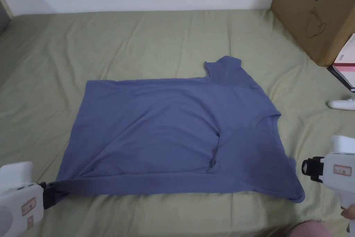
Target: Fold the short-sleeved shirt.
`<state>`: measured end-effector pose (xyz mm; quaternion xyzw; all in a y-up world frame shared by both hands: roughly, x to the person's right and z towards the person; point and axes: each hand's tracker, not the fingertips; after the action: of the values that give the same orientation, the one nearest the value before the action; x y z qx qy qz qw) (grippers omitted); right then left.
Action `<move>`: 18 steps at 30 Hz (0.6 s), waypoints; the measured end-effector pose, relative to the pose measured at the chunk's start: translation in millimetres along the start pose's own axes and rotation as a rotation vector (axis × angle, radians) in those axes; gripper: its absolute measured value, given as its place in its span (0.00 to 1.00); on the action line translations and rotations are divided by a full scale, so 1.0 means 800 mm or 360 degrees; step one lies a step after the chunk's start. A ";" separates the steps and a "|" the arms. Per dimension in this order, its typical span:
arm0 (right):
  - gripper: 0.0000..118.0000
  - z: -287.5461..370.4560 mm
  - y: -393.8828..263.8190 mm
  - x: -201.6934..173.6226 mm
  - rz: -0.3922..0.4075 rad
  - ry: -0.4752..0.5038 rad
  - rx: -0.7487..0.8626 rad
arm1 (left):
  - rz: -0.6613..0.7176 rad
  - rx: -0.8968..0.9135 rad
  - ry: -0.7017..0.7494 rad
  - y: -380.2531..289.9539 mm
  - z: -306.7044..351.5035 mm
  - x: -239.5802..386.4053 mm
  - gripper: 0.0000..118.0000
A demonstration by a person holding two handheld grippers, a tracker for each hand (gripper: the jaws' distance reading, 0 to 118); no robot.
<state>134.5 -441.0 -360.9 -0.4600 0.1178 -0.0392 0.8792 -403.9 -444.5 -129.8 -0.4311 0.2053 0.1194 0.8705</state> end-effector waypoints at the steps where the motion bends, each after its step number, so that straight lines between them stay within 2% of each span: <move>1: 0.00 -0.002 0.003 -0.001 0.0014 -0.0017 -0.0002 | 0.0003 0.0003 0.0004 0.002 -0.001 0.001 0.03; 6: 0.00 -0.019 -0.005 -0.001 0.0029 0.0007 -0.0096 | 0.0015 -0.0010 -0.0002 -0.002 -0.005 0.003 0.03; 7: 0.06 -0.024 -0.009 -0.003 0.0063 -0.0050 -0.0139 | 0.0011 -0.0017 -0.0002 -0.004 -0.006 0.003 0.03; 8: 0.26 -0.029 -0.011 -0.003 0.0087 -0.0077 -0.0174 | 0.0001 -0.0027 -0.0002 -0.005 -0.006 0.003 0.03; 9: 0.60 -0.033 -0.014 -0.003 0.0076 -0.0074 -0.0173 | -0.0007 -0.0033 0.0002 -0.006 -0.007 0.002 0.03; 10: 0.66 -0.033 -0.018 -0.001 0.0062 -0.0048 -0.0185 | -0.0013 -0.0036 0.0007 -0.007 -0.008 0.002 0.03; 12: 0.64 -0.034 -0.023 -0.001 0.0012 0.0048 -0.0225 | -0.0006 -0.0041 0.0007 -0.007 -0.009 -0.001 0.03; 13: 0.56 -0.037 -0.025 -0.002 0.0020 0.0047 -0.0242 | 0.0005 -0.0041 0.0002 -0.007 -0.010 -0.003 0.03; 14: 0.33 -0.038 -0.027 -0.004 0.0046 0.0042 -0.0248 | 0.0015 -0.0043 -0.0002 -0.007 -0.011 -0.004 0.03; 15: 0.00 -0.041 -0.031 -0.008 0.0091 -0.0010 -0.0250 | 0.0022 -0.0045 -0.0002 -0.006 -0.012 -0.004 0.03; 16: 0.00 -0.045 -0.034 -0.010 0.0123 -0.0105 -0.0246 | 0.0023 -0.0045 -0.0002 -0.006 -0.012 -0.004 0.03; 18: 0.00 -0.043 -0.034 -0.008 0.0069 -0.0016 -0.0267 | 0.0019 -0.0041 0.0000 -0.006 -0.011 -0.003 0.03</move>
<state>121.1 -483.2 -356.4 -0.5296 0.1260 -0.0078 0.8388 -406.5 -454.5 -130.2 -0.4412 0.2064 0.1271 0.8641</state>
